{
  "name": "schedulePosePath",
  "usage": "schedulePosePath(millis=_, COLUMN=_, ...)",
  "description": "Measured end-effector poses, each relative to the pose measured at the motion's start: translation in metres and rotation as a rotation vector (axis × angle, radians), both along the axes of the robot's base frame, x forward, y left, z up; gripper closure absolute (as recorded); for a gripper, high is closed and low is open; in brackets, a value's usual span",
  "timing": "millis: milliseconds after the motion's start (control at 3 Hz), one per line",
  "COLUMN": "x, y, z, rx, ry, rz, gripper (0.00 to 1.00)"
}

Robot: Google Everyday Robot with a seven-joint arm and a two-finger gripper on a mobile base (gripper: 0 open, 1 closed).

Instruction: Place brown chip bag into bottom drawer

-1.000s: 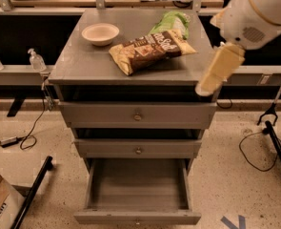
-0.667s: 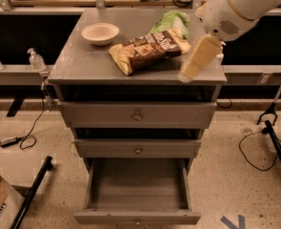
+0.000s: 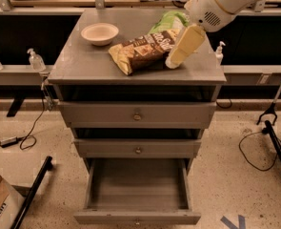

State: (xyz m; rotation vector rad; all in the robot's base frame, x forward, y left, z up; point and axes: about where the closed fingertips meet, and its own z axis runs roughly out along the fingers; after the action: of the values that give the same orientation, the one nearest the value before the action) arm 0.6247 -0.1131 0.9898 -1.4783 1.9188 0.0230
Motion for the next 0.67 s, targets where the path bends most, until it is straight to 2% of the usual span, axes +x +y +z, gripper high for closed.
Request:
schedulePosePath(millis=333, x=0.010, y=0.010, z=-0.012, rx=0.018, ry=0.004, rz=-0.018, gripper=0.00)
schedulePosePath(millis=667, x=0.036, y=0.020, z=-0.033, rx=0.052, ry=-0.011, rz=-0.044, gripper=0.00)
